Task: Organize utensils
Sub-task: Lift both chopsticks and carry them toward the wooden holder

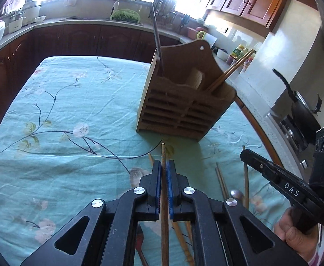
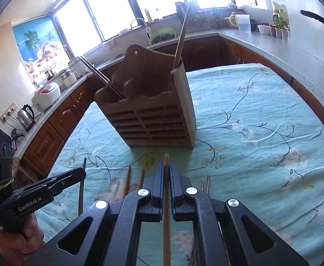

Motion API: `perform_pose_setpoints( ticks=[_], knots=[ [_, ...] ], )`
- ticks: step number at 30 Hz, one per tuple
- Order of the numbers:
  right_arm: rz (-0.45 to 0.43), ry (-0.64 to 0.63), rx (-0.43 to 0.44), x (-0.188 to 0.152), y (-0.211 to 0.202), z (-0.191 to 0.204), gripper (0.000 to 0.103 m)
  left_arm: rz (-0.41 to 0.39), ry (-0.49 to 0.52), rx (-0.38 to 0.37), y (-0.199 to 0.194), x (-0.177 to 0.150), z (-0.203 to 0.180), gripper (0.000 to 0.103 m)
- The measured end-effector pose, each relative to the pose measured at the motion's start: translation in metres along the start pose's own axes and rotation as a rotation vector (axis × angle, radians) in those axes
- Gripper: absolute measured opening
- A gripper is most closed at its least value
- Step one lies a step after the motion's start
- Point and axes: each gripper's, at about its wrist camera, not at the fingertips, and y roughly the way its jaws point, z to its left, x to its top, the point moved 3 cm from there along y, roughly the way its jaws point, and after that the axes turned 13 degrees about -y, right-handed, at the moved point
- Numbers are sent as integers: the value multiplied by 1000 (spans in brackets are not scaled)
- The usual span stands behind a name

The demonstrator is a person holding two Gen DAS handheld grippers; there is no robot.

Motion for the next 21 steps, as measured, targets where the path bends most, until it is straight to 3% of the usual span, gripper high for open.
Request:
perform_pose_setpoints(
  ticks=[11,21],
  knots=[
    [-133,-7,14,25,-59,5,5,-78,9,-97,-79,-6,-1,3],
    [-215,-4,5,37,-87,1,5,-134,4,-134,-105,0,1,3]
  ],
)
